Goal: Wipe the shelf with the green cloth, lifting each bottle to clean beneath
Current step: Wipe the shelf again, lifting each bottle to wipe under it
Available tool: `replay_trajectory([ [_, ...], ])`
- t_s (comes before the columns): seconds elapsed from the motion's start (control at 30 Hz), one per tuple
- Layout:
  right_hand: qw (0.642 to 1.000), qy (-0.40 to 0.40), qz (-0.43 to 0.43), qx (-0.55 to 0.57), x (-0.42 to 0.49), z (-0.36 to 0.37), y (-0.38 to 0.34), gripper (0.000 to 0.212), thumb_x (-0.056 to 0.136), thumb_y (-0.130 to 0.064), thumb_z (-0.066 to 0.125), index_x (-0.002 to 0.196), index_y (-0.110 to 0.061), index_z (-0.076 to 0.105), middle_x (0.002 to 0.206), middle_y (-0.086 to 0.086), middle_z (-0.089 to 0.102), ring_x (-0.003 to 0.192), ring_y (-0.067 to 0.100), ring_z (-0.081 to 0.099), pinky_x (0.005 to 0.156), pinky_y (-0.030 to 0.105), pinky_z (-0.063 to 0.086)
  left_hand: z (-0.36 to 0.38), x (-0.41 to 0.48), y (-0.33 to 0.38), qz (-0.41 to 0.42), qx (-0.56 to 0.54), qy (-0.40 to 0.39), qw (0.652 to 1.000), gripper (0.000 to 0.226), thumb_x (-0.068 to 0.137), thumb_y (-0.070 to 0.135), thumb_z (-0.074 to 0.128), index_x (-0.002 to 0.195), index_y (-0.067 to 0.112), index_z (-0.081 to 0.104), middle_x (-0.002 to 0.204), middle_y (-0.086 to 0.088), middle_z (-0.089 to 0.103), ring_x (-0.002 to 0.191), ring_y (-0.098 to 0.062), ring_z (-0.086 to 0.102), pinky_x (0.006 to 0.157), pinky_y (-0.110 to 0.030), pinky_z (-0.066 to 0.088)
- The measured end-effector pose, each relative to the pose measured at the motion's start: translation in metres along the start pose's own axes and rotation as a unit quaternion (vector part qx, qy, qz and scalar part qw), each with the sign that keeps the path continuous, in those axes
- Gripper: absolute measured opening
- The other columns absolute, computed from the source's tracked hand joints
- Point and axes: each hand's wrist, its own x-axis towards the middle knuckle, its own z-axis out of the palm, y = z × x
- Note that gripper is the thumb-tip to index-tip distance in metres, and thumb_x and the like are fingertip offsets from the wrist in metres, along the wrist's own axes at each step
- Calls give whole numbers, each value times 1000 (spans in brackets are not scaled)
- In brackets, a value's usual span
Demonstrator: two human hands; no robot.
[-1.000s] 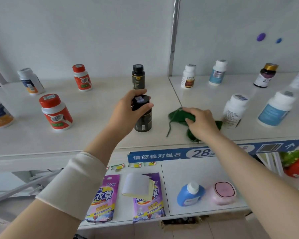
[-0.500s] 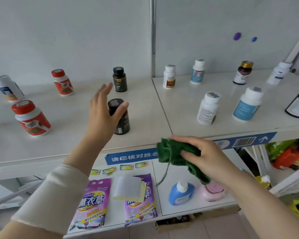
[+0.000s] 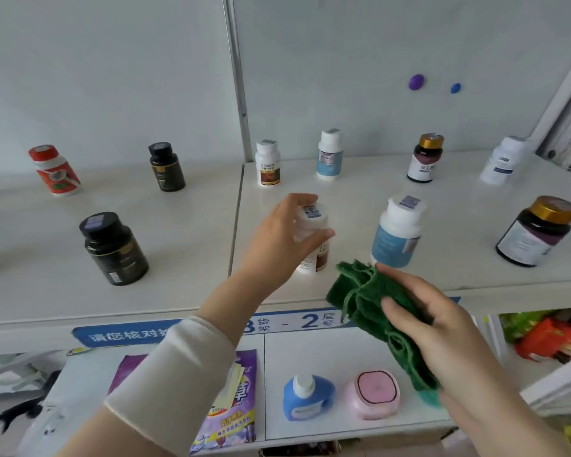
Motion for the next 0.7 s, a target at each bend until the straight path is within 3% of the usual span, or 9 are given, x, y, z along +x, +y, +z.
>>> replay_trajectory([
  [0.13, 999, -26, -16, 16, 13, 9, -6, 46, 84, -6, 59, 91, -50, 67, 94, -20, 71, 92, 0, 66, 79, 20, 50, -17, 6, -3, -38, -54, 73, 995, 32, 80, 22, 66, 106, 30, 49, 101, 9, 59, 97, -14, 59, 77, -17, 49],
  [0.3, 996, -23, -62, -59, 44, 45, -23, 41, 84, -11, 59, 97, -50, 63, 95, -32, 65, 90, -9, 61, 79, 8, 48, -82, 3, -13, -28, -50, 150, 987, 30, 81, 23, 62, 108, 29, 50, 113, 3, 62, 103, -10, 59, 81, -20, 48],
  [0.43, 987, 19, -73, -145, 107, 78, -32, 37, 86, -9, 55, 117, -28, 61, 110, -11, 63, 92, 3, 55, 84, 15, 39, -107, 0, -17, -26, -50, 163, 985, 28, 83, 21, 60, 107, 30, 49, 114, 3, 61, 103, -8, 59, 78, -14, 47],
  [0.53, 953, 77, -56, -286, 171, 89, -25, 36, 88, -10, 48, 118, -24, 60, 124, 5, 60, 114, 25, 51, 92, 26, 37, -115, 0, -19, -26, -44, 150, 987, 27, 82, 24, 61, 104, 36, 50, 115, 6, 61, 105, -8, 58, 82, -18, 46],
  [0.63, 878, 43, -45, -475, 200, 94, -3, 37, 93, -17, 44, 130, -23, 50, 130, 11, 51, 119, 32, 41, 94, 33, 33, -119, -1, -21, -14, -45, 142, 989, 27, 81, 27, 62, 97, 44, 49, 114, 10, 61, 106, -6, 58, 83, -19, 47],
  [0.7, 878, -2, -92, -469, 190, 101, 5, 39, 93, -18, 45, 132, -26, 48, 130, 8, 51, 115, 28, 40, 96, 34, 32, -121, -2, -22, -7, -50, 138, 989, 27, 80, 29, 62, 96, 46, 48, 113, 12, 62, 106, -5, 58, 84, -19, 47],
])
